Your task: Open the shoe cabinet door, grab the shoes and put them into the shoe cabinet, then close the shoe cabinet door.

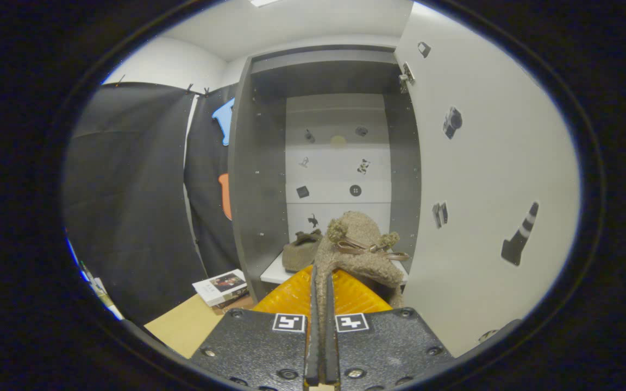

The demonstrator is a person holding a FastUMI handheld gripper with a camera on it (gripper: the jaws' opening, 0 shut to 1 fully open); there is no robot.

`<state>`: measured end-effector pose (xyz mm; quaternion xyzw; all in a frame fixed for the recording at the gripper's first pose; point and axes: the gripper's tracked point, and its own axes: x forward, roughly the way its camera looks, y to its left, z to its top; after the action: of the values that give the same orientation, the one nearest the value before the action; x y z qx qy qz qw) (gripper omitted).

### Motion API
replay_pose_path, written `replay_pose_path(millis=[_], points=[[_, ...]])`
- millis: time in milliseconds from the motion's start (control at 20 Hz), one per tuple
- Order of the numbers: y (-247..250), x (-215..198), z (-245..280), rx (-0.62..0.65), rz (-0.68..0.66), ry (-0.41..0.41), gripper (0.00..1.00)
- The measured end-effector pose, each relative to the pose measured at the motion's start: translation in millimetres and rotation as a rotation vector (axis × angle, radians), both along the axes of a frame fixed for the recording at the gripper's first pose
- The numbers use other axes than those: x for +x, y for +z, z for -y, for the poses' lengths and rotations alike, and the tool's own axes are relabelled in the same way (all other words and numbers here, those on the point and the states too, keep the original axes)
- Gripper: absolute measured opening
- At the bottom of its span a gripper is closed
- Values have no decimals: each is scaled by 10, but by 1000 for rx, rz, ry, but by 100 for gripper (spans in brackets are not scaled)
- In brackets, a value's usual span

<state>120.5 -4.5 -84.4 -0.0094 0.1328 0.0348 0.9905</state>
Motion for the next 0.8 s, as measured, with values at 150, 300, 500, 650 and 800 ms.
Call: replay_pose_path(millis=[150, 300, 500, 650, 800], points=[[124, 196, 38, 1, 6, -29, 7], [88, 495, 5, -1, -19, -38, 7], [2, 999, 8, -57, -34, -53, 7], [-135, 1496, 90, -156, -26, -80, 7], [-502, 2052, 235, -246, -70, -143, 7]])
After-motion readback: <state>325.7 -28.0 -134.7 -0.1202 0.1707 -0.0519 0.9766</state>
